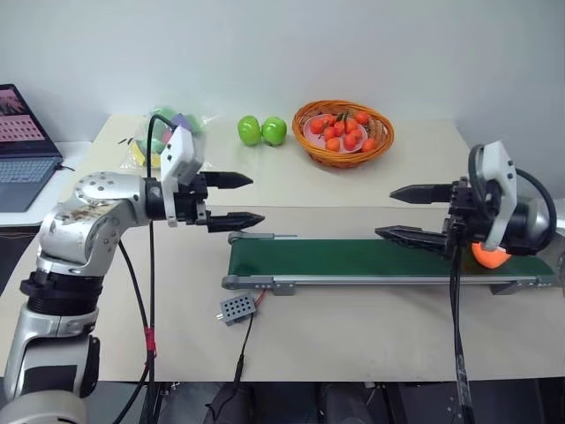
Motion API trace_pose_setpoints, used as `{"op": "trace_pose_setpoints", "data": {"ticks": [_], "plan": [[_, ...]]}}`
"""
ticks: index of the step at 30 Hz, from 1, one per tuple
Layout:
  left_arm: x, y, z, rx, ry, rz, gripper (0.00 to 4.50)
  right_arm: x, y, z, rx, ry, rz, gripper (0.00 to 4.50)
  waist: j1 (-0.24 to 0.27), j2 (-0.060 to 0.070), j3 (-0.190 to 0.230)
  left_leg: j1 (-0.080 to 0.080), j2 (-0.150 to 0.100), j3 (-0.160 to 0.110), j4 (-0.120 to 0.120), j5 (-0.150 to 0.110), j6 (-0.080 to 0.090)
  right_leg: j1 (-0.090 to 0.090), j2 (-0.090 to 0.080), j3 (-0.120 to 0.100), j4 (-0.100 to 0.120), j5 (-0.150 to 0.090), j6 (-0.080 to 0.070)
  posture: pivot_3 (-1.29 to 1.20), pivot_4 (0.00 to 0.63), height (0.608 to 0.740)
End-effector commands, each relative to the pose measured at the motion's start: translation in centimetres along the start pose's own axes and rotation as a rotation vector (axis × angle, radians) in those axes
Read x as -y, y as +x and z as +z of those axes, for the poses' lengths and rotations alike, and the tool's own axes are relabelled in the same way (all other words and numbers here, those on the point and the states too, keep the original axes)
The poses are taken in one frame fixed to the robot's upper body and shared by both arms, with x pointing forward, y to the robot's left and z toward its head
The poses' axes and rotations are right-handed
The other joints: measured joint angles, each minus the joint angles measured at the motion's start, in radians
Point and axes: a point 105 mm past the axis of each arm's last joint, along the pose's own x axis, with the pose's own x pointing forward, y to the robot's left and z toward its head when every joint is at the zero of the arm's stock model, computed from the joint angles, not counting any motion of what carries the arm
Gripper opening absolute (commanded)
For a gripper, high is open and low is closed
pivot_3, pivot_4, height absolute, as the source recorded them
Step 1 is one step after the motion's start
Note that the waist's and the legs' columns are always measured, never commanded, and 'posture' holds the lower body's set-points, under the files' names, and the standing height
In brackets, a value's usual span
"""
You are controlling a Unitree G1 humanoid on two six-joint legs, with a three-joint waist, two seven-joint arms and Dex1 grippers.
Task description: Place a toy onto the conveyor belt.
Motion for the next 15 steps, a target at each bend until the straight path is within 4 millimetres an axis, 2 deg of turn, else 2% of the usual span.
{"op": "trace_pose_setpoints", "data": {"ticks": [1, 15], "plan": [[-0.26, -0.28, 1.54, 0.031, 0.041, 0.019, 4.42, 0.07, -0.29, 1.07, 0.036, -0.032, -0.004, 4.50, -0.001, 0.000, 0.000, 0.000, 0.000, 0.000, 0.000, 0.000, 0.000, 0.000, 0.000, 0.000, 0.000, 0.000, 0.000, 0.00, 0.150, 0.738], [-0.79, 0.32, 1.93, 0.038, 0.034, 0.055, 4.42, 0.48, 0.09, 0.73, 0.046, -0.043, -0.027, 4.50, 0.000, 0.000, 0.000, 0.000, 0.000, 0.000, 0.000, 0.000, 0.000, 0.000, 0.000, 0.000, 0.000, 0.000, 0.000, 0.00, 0.150, 0.738]]}}
